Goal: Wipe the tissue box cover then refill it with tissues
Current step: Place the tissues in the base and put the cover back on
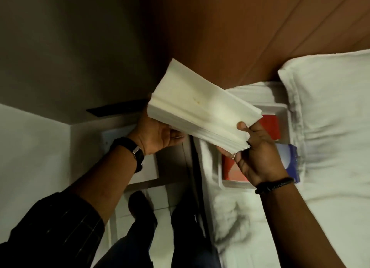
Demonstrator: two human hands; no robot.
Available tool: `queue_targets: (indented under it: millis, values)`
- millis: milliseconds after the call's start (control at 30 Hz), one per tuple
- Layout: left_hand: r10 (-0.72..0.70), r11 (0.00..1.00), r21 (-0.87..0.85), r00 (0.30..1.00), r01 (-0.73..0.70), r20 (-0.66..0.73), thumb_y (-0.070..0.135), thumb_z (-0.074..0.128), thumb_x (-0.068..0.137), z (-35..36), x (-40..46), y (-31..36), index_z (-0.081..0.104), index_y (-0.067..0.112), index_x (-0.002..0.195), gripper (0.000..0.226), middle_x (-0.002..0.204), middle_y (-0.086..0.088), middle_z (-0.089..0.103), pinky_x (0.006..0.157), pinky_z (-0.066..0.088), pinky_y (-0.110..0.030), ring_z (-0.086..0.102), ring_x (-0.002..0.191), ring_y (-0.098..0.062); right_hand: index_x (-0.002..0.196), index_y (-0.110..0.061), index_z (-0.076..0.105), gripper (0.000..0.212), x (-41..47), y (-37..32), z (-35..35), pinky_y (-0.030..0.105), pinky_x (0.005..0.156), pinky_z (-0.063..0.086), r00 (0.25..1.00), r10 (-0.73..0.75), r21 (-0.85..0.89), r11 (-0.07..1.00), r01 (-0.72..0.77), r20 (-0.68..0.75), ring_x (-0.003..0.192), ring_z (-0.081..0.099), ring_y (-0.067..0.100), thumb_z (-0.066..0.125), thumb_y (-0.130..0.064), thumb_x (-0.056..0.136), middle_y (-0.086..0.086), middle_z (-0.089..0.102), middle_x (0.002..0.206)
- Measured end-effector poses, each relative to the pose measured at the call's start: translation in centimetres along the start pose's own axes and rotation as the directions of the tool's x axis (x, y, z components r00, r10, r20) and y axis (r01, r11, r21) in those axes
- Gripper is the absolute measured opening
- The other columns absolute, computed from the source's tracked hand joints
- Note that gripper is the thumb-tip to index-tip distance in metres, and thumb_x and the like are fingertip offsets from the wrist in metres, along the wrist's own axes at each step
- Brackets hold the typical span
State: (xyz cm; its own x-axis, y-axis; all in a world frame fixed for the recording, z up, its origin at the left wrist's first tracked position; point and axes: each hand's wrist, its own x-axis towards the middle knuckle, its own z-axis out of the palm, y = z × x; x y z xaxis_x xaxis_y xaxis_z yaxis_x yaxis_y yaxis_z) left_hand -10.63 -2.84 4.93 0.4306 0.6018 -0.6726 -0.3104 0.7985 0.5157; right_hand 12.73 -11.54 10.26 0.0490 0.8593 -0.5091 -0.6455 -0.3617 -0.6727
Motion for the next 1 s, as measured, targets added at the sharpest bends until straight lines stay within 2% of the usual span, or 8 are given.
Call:
queue_targets:
  millis: [167, 367, 533, 600, 667, 833, 900, 1000]
  values:
    - [-0.01, 0.999, -0.044, 0.994, 0.005, -0.11, 0.056, 0.046, 0.087, -6.1, -2.7, 0.3, 0.051, 0.013, 0.128, 0.059, 0.142, -0.025, 0.041, 0.109, 0.028, -0.067, 0.035, 0.134, -0.048, 0.133, -0.013, 0.052, 0.045, 1.0, 2.4, 6.8, 0.045, 0.07, 0.061, 0.982, 0.11, -0.061, 0.993, -0.101, 0.157, 0.112, 0.066, 0.029, 0.054, -0.018, 0.089, 0.007, 0.067, 0.125]
    - [-0.072, 0.979, -0.196, 0.996, 0.059, -0.06, 0.054, 0.033, 0.089, -11.8, -4.3, -1.5, 0.034, 0.011, 0.147, 0.072, 0.133, -0.017, 0.058, 0.107, 0.037, -0.059, 0.056, 0.121, -0.039, 0.137, -0.007, 0.049, 0.04, 2.8, 6.3, 14.1, 0.041, 0.072, 0.06, 0.916, 0.185, -0.141, 0.98, -0.143, 0.356, 0.117, 0.061, 0.038, 0.051, -0.012, 0.097, 0.019, 0.059, 0.134]
    - [0.074, 0.897, -0.442, 0.993, -0.027, 0.089, 0.067, 0.013, 0.094, -17.1, -6.4, 0.0, 0.024, 0.017, 0.152, 0.077, 0.156, -0.018, 0.029, 0.1, 0.046, -0.057, 0.042, 0.133, -0.041, 0.133, -0.014, 0.051, 0.034, 6.0, 9.9, 14.5, 0.037, 0.056, 0.06, 0.948, 0.273, -0.389, 0.901, -0.193, 0.161, 0.099, 0.071, 0.03, 0.047, -0.011, 0.1, 0.011, 0.064, 0.127]
    - [0.156, 0.878, -0.47, 0.981, -0.086, 0.112, 0.083, 0.013, 0.083, -19.5, -7.4, 1.4, 0.032, 0.02, 0.149, 0.094, 0.155, -0.016, 0.032, 0.102, 0.041, -0.061, 0.036, 0.137, -0.043, 0.131, -0.018, 0.053, 0.032, 7.2, 11.7, 13.8, 0.036, 0.057, 0.059, 0.951, 0.297, -0.467, 0.856, -0.223, 0.09, 0.097, 0.072, 0.026, 0.048, -0.011, 0.1, 0.007, 0.064, 0.127]
    - [0.188, 0.907, -0.404, 0.973, -0.121, 0.13, 0.084, 0.022, 0.08, -21.4, -8.2, 2.8, 0.043, 0.023, 0.144, 0.091, 0.149, -0.013, 0.044, 0.102, 0.042, -0.059, 0.04, 0.136, -0.041, 0.127, -0.023, 0.058, 0.032, 8.5, 13.8, 13.2, 0.037, 0.058, 0.059, 0.954, 0.292, -0.486, 0.845, -0.224, 0.069, 0.098, 0.072, 0.024, 0.05, -0.01, 0.099, 0.003, 0.067, 0.125]
    - [0.089, 0.994, -0.043, 0.979, -0.098, -0.182, 0.043, 0.065, 0.082, -25.3, -6.6, 2.6, 0.073, 0.032, 0.104, 0.026, 0.107, -0.002, 0.074, 0.077, 0.06, -0.043, 0.065, 0.108, -0.03, 0.114, -0.035, 0.066, 0.038, 11.6, 19.9, 11.9, 0.037, 0.064, 0.059, 0.958, 0.283, -0.535, 0.816, -0.218, 0.041, 0.099, 0.072, 0.02, 0.049, -0.006, 0.098, -0.004, 0.07, 0.119]
    - [0.043, 0.997, 0.078, 0.937, -0.017, -0.346, 0.028, 0.07, 0.08, -26.9, -5.3, 1.1, 0.068, 0.03, 0.107, 0.026, 0.105, 0.0, 0.074, 0.079, 0.059, -0.043, 0.063, 0.108, -0.028, 0.108, -0.037, 0.069, 0.043, 12.6, 22.6, 11.1, 0.034, 0.062, 0.058, 0.953, 0.302, -0.579, 0.78, -0.239, 0.012, 0.093, 0.073, 0.019, 0.047, -0.001, 0.096, -0.006, 0.073, 0.111]
    - [0.012, 0.987, 0.147, 0.87, 0.069, -0.493, 0.018, 0.065, 0.088, -29.5, -3.1, -1.8, 0.057, 0.021, 0.125, 0.038, 0.123, -0.007, 0.063, 0.089, 0.054, -0.048, 0.06, 0.113, -0.03, 0.102, -0.03, 0.069, 0.038, 13.9, 26.8, 9.7, 0.025, 0.053, 0.055, 0.957, 0.282, -0.647, 0.718, -0.257, -0.067, 0.075, 0.073, 0.011, 0.046, -0.001, 0.096, -0.009, 0.076, 0.091]
